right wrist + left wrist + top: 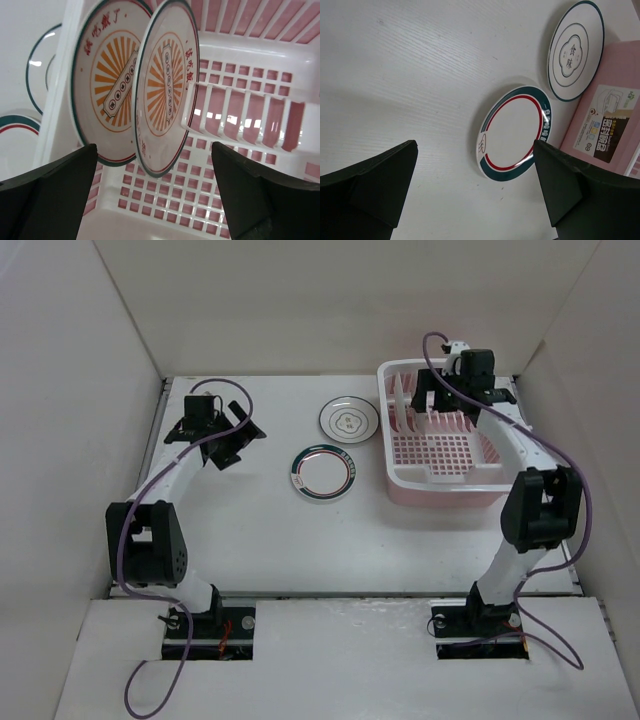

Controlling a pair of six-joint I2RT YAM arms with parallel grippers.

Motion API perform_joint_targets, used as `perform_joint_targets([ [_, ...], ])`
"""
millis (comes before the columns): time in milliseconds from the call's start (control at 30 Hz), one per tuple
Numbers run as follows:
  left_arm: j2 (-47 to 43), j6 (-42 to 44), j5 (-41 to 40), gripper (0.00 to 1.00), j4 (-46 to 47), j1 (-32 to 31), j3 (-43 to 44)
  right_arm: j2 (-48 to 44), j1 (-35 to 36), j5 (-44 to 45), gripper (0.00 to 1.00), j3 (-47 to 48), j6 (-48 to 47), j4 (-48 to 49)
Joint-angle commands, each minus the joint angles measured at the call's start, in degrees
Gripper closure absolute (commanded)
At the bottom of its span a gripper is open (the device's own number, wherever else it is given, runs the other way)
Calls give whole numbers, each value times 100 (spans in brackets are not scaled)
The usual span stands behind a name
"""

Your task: Load the plates into the dish rack

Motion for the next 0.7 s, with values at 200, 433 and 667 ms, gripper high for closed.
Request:
perform_joint_targets([
  [200,548,111,767,0,961,-175,-197,-1479,-201,253,0,724,353,14],
  [433,1479,462,1312,5,1128,-431,-32,-1735,-201,-907,0,1445,300,-136],
  [667,2218,462,1647,11,1268,-589,216,-1849,-201,-1769,0,1894,300,-136],
])
